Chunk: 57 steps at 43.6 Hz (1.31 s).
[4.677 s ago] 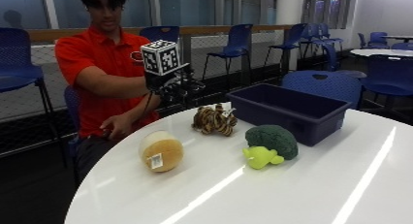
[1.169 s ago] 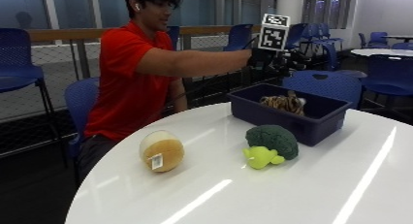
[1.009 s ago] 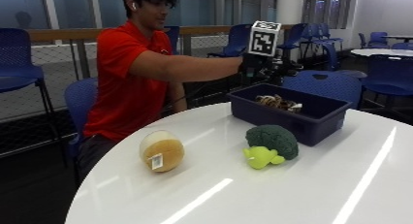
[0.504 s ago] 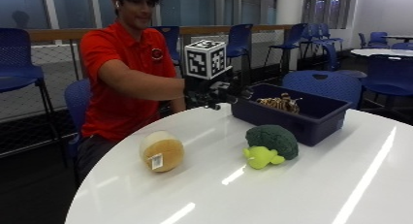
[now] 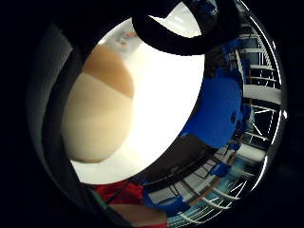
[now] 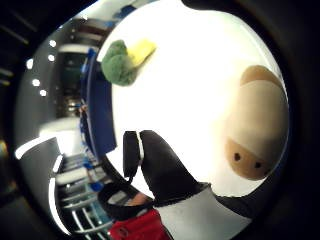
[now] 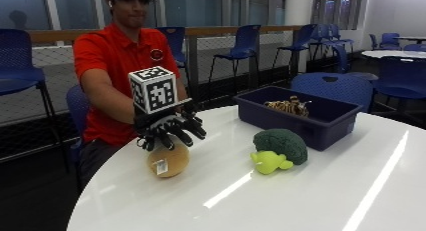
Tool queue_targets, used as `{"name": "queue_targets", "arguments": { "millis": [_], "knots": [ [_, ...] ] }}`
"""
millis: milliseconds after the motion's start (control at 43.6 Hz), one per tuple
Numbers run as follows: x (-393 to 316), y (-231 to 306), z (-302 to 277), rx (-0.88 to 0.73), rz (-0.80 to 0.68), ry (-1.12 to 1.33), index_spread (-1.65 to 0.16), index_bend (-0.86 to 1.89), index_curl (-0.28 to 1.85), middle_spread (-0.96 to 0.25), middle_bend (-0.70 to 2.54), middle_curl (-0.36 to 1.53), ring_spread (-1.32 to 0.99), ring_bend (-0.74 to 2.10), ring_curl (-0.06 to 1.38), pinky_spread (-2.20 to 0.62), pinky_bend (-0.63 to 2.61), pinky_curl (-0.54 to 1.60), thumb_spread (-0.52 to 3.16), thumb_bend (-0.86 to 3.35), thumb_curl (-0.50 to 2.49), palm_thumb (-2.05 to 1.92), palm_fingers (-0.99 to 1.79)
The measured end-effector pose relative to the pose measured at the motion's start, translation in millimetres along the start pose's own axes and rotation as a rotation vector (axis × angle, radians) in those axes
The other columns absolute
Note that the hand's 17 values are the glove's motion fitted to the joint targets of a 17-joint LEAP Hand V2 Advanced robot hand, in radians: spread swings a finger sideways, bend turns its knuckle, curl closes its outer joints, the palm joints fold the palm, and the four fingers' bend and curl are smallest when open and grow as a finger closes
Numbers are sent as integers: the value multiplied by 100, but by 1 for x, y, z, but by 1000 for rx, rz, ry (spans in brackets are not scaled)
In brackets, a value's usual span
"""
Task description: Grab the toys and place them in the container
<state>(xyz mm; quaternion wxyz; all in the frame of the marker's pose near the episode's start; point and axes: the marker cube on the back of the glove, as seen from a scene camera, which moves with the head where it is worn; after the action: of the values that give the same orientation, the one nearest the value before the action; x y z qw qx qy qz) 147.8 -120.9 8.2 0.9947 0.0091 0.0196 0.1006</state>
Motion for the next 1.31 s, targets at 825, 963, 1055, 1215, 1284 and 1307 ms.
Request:
{"name": "queue_targets", "arguments": {
  "millis": [825, 963, 1055, 1215, 1284, 1307],
  "knots": [
    [23, 11, 52, -213, 87, 94, -38, 10, 24, -4, 14, 19, 1, 51, 21, 3, 122, 44, 119, 4, 28, 15, 1],
    [17, 5, 49, -260, 110, 138, -40, 16, 24, -11, 19, 21, -9, 70, 26, -14, 116, 40, 127, 9, 32, 25, 26],
    [13, 3, 48, -249, 123, 171, -41, 15, 25, -14, 20, 22, -16, 76, 28, -23, 117, 39, 131, 10, 35, 29, 35],
    [3, 1, 49, -165, 149, 267, -40, 13, 24, -21, 26, 27, -28, 84, 32, -35, 119, 38, 139, 17, 41, 41, 59],
    [3, -1, 48, -145, 146, 273, -40, 13, 24, -24, 30, 29, -33, 86, 33, -37, 117, 38, 138, 19, 44, 46, 63],
    [3, -2, 48, -144, 141, 269, -40, 14, 25, -25, 31, 30, -34, 86, 34, -38, 116, 38, 136, 20, 45, 49, 64]
  ]
}}
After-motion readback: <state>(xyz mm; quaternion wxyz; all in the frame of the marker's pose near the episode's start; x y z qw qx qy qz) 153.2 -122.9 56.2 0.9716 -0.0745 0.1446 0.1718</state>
